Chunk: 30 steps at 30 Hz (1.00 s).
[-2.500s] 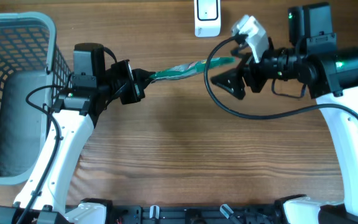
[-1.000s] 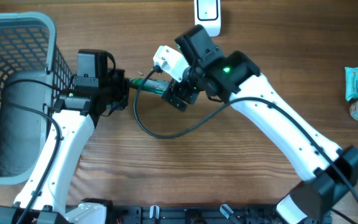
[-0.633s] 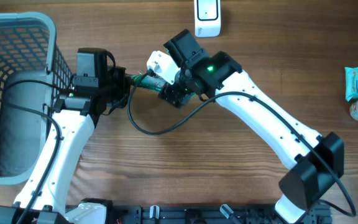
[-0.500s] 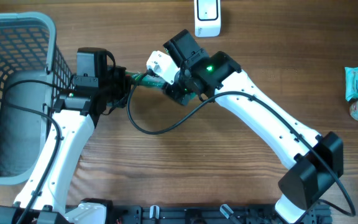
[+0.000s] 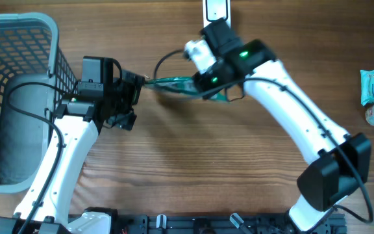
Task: Scan the item barcode
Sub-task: 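Carry the gloves pack with the right gripper over the scanner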
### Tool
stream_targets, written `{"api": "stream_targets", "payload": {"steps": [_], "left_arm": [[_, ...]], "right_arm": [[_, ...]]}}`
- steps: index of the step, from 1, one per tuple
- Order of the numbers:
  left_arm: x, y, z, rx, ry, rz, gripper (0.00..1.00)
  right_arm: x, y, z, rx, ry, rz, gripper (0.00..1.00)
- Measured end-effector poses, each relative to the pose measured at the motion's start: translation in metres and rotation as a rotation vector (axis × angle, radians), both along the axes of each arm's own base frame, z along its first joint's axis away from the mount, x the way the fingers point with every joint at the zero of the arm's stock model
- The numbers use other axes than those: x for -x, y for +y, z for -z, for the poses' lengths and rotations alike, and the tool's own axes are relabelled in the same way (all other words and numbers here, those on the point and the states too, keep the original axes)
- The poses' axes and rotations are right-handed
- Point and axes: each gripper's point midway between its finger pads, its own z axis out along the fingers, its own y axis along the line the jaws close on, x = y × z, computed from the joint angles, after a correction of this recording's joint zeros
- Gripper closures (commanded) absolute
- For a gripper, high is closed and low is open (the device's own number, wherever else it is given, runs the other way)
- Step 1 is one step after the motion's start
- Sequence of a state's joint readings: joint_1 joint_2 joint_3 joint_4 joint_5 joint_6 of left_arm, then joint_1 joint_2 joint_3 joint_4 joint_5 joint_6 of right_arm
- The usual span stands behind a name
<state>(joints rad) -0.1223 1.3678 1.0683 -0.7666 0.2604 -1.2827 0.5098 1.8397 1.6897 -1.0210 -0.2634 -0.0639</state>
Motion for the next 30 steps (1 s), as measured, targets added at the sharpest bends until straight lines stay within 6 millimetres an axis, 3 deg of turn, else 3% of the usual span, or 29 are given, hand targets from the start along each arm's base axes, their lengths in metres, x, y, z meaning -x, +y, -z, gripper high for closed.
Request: {"api": "stream_targets", "payload": {"steps": [6, 10, 15, 21, 26, 30], "left_arm": [[0.015, 0.002, 0.007, -0.018, 0.061, 0.02, 0.0], [0.015, 0.002, 0.008, -0.019, 0.063, 0.022, 0.0], [0.015, 0.002, 0.008, -0.019, 0.062, 0.022, 0.0], [0.015, 0.002, 0.008, -0.019, 0.062, 0.023, 0.0], [0.015, 0.002, 0.008, -0.02, 0.061, 0.025, 0.0], [0.015, 0.002, 0.008, -0.02, 0.061, 0.025, 0.0]], "right_arm": [[-0.025, -0.036, -0.041, -0.199, 0.007, 0.159, 0.96], [-0.022, -0.049, -0.082, -0.297, -0.047, 0.19, 0.95], [-0.01, -0.046, -0.128, -0.384, -0.146, 0.157, 0.96], [-0.012, -0.042, -0.153, -0.429, -0.249, 0.106, 0.96], [-0.018, -0.034, -0.169, -0.419, -0.425, -0.078, 0.95], [-0.044, -0.037, -0.182, -0.356, -0.603, -0.107, 0.95]]}}
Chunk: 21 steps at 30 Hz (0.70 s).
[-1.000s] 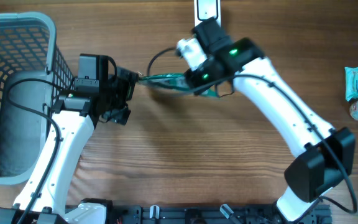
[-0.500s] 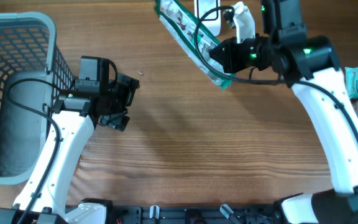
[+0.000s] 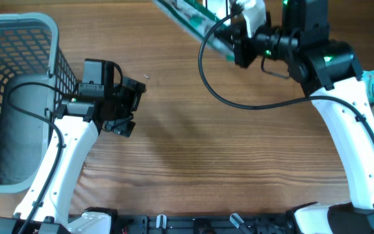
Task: Scan the item barcode
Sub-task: 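Carry the gloves pack with the right gripper over the scanner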
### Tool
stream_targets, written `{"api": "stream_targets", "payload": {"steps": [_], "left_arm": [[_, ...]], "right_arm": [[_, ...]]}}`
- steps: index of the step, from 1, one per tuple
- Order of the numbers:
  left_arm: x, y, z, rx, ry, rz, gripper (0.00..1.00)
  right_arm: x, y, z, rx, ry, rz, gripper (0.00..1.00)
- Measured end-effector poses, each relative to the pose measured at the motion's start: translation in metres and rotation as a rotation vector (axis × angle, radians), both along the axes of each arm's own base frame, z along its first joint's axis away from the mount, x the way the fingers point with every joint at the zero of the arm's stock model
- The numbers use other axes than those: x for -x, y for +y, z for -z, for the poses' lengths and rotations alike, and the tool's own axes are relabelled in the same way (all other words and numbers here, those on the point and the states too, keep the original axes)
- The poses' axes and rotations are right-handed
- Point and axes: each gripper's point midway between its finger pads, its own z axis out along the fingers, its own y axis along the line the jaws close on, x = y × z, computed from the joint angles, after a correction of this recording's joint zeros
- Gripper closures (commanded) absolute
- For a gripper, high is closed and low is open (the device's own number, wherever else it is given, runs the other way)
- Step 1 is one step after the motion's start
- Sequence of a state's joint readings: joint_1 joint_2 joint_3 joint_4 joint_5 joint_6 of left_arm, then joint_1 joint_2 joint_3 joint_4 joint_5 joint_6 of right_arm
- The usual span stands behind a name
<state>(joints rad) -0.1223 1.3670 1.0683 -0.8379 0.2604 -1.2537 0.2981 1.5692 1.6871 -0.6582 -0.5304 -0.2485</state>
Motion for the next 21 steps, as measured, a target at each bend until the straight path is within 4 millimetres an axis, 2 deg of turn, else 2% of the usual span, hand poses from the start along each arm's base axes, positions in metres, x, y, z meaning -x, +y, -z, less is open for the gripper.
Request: {"api": "stream_targets", "payload": {"steps": [3, 5, 11, 15, 21], "left_arm": [[0.0, 0.0, 0.0, 0.0, 0.0, 0.0, 0.0], [0.0, 0.0, 0.0, 0.0, 0.0, 0.0, 0.0], [0.0, 0.0, 0.0, 0.0, 0.001, 0.0, 0.0], [0.0, 0.0, 0.0, 0.0, 0.001, 0.0, 0.0], [0.0, 0.0, 0.0, 0.0, 0.001, 0.0, 0.0]], "right_arm": [[-0.024, -0.003, 0.006, 0.04, -0.063, 0.043, 0.95], [-0.044, -0.001, 0.016, 0.056, -0.089, 0.06, 0.95], [-0.116, 0.005, 0.065, 0.098, -0.175, 0.134, 0.95], [-0.154, 0.005, 0.081, 0.102, -0.267, 0.198, 0.96], [-0.188, 0.004, 0.118, 0.157, -0.341, 0.239, 0.95]]}}
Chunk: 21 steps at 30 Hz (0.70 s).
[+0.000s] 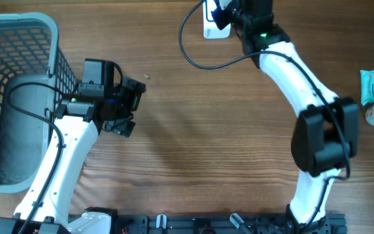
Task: Scan the item barcode
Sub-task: 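Carry the gloves pack with the right gripper over the scanner, then carry the gloves pack right and drop it at the right edge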
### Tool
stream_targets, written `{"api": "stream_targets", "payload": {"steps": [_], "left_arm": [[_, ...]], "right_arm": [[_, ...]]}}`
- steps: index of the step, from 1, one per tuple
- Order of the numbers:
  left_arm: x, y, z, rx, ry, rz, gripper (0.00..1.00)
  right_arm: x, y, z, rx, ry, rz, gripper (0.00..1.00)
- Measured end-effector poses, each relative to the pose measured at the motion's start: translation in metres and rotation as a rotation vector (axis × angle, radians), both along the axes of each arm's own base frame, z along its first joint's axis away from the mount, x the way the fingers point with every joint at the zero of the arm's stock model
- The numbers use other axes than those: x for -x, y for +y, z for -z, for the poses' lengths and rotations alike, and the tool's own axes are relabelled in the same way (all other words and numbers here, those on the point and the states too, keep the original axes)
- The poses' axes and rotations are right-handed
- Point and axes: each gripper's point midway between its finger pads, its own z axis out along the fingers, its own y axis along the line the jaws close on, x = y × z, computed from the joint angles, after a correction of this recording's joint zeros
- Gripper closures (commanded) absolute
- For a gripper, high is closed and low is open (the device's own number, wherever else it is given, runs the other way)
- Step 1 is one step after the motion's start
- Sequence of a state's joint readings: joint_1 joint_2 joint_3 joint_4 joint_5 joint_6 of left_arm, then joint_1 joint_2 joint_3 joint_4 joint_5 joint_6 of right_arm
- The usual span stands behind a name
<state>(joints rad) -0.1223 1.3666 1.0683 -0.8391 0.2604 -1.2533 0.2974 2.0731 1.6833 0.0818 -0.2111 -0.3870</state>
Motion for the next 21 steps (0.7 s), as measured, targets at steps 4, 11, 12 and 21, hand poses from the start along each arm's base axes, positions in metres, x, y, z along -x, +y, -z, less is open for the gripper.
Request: {"api": "stream_targets", "payload": {"steps": [4, 11, 12, 21], "left_arm": [[0.0, 0.0, 0.0, 0.0, 0.0, 0.0, 0.0], [0.0, 0.0, 0.0, 0.0, 0.0, 0.0, 0.0], [0.0, 0.0, 0.0, 0.0, 0.0, 0.0, 0.0], [0.0, 0.0, 0.0, 0.0, 0.0, 0.0, 0.0]], "right_arm": [[-0.011, -0.003, 0.022, 0.055, -0.015, 0.017, 0.95], [-0.016, -0.008, 0.028, 0.117, -0.045, 0.039, 0.96], [-0.017, -0.009, 0.028, 0.121, -0.047, 0.041, 0.96], [-0.013, -0.014, 0.036, 0.063, 0.034, 0.075, 0.96]]}}
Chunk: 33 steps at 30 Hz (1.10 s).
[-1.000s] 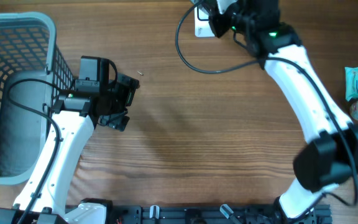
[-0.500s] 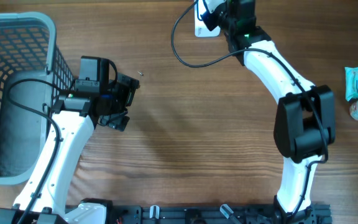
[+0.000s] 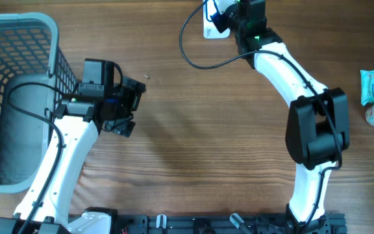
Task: Scan the item barcode
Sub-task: 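Carry the gloves pack right and drop it at the right edge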
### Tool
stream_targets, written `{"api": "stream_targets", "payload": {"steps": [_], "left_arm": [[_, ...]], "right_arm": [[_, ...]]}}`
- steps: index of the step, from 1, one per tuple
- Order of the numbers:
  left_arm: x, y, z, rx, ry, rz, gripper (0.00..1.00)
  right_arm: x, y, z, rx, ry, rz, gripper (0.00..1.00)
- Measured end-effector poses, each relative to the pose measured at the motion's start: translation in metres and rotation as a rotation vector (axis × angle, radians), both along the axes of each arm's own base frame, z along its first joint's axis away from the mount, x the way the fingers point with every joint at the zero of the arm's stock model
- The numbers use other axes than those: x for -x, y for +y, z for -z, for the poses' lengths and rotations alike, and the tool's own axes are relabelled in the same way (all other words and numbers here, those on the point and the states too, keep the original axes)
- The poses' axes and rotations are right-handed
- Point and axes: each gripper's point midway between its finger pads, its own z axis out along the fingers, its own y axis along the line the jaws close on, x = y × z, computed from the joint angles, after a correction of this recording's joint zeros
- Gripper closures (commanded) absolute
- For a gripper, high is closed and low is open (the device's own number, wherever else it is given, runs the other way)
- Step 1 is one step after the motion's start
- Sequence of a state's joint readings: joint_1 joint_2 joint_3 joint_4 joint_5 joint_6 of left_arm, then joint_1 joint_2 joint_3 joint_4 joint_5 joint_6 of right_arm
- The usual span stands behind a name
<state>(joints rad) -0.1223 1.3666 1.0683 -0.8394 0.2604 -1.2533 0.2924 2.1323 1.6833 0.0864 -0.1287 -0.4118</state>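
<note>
My right arm (image 3: 284,65) reaches to the far edge of the table, its wrist above a white scanner (image 3: 211,27). Its fingers pass beyond the top edge of the overhead view, so neither their state nor what they carry shows. The green packet is out of view. My left gripper (image 3: 134,107) hangs open over the wood at the left, with nothing between its fingers, far from the scanner.
A grey mesh basket (image 3: 54,45) stands at the far left, close behind my left arm. At the right edge lie a teal packet (image 3: 373,84) and a red and green bottle. A small speck (image 3: 146,77) lies near the left gripper.
My right wrist has shifted slightly further toward the far edge over the white scanner, and the elbow has moved a little left. The left arm has not moved.
At first both grippers met at the middle of the table, with a green packet between them. Then my right gripper held the packet up near the far edge, the left staying open. Later the right wrist was over the white scanner with the packet out of sight, as now.
</note>
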Motion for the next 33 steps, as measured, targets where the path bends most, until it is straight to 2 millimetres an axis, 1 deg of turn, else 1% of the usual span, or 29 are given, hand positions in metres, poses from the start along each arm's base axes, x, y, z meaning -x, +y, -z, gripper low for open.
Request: {"api": "stream_targets", "payload": {"steps": [3, 5, 8, 10, 11, 12, 13, 15, 16, 17, 18, 19, 20, 21, 22, 23, 24, 25, 26, 27, 28, 29, 30, 31, 33], "left_arm": [[0.0, 0.0, 0.0, 0.0, -0.001, 0.0, 0.0], [0.0, 0.0, 0.0, 0.0, 0.0, 0.0, 0.0], [0.0, 0.0, 0.0, 0.0, -0.001, 0.0, 0.0], [0.0, 0.0, 0.0, 0.0, 0.0, 0.0, 0.0], [0.0, 0.0, 0.0, 0.0, 0.0, 0.0, 0.0], [0.0, 0.0, 0.0, 0.0, 0.0, 0.0, 0.0], [0.0, 0.0, 0.0, 0.0, 0.0, 0.0, 0.0], [0.0, 0.0, 0.0, 0.0, 0.0, 0.0, 0.0], [0.0, 0.0, 0.0, 0.0, 0.0, 0.0, 0.0], [0.0, 0.0, 0.0, 0.0, 0.0, 0.0, 0.0], [0.0, 0.0, 0.0, 0.0, 0.0, 0.0, 0.0], [0.0, 0.0, 0.0, 0.0, 0.0, 0.0, 0.0], [0.0, 0.0, 0.0, 0.0, 0.0, 0.0, 0.0], [0.0, 0.0, 0.0, 0.0, 0.0, 0.0, 0.0], [0.0, 0.0, 0.0, 0.0, 0.0, 0.0, 0.0], [0.0, 0.0, 0.0, 0.0, 0.0, 0.0, 0.0], [0.0, 0.0, 0.0, 0.0, 0.0, 0.0, 0.0], [0.0, 0.0, 0.0, 0.0, 0.0, 0.0, 0.0], [0.0, 0.0, 0.0, 0.0, 0.0, 0.0, 0.0], [0.0, 0.0, 0.0, 0.0, 0.0, 0.0, 0.0], [0.0, 0.0, 0.0, 0.0, 0.0, 0.0, 0.0], [0.0, 0.0, 0.0, 0.0, 0.0, 0.0, 0.0], [0.0, 0.0, 0.0, 0.0, 0.0, 0.0, 0.0], [0.0, 0.0, 0.0, 0.0, 0.0, 0.0, 0.0], [0.0, 0.0, 0.0, 0.0, 0.0, 0.0, 0.0]], "right_arm": [[0.009, -0.011, 0.0, -0.001, 0.065, 0.02, 0.96], [0.018, -0.023, -0.009, -0.009, 0.103, 0.042, 0.96], [0.03, -0.053, -0.033, -0.044, 0.143, 0.105, 0.96], [0.033, -0.084, -0.048, -0.065, 0.146, 0.179, 0.96], [0.032, -0.107, -0.055, -0.067, 0.142, 0.241, 0.96], [0.031, -0.134, -0.059, -0.061, 0.136, 0.32, 0.96], [0.03, -0.165, -0.061, -0.049, 0.129, 0.418, 0.96], [0.031, -0.218, -0.061, -0.02, 0.122, 0.577, 0.96], [0.034, -0.252, -0.058, 0.001, 0.123, 0.675, 0.96], [0.038, -0.285, -0.056, 0.019, 0.123, 0.769, 0.95], [0.043, -0.311, -0.055, 0.033, 0.123, 0.839, 0.96], [0.05, -0.342, -0.051, 0.045, 0.127, 0.918, 0.95], [0.061, -0.386, -0.043, 0.059, 0.14, 1.024, 0.95], [0.075, -0.427, -0.029, 0.079, 0.166, 1.122, 0.96], [0.085, -0.453, -0.016, 0.091, 0.196, 1.175, 0.95], [0.091, -0.468, -0.006, 0.099, 0.218, 1.206, 0.96], [0.1, -0.486, 0.01, 0.111, 0.259, 1.24, 0.95], [0.108, -0.499, 0.023, 0.118, 0.293, 1.264, 0.95], [0.121, -0.518, 0.044, 0.122, 0.353, 1.296, 0.92], [0.131, -0.53, 0.06, 0.122, 0.396, 1.316, 0.7], [0.139, -0.54, 0.072, 0.111, 0.426, 1.328, 0.39], [0.143, -0.545, 0.078, 0.097, 0.44, 1.34, 0.2], [0.146, -0.549, 0.081, 0.09, 0.445, 1.347, 0.01], [0.147, -0.55, 0.081, 0.087, 0.446, 1.35, 0.0], [0.144, -0.55, 0.075, 0.078, 0.421, 1.355, 0.0]]}}
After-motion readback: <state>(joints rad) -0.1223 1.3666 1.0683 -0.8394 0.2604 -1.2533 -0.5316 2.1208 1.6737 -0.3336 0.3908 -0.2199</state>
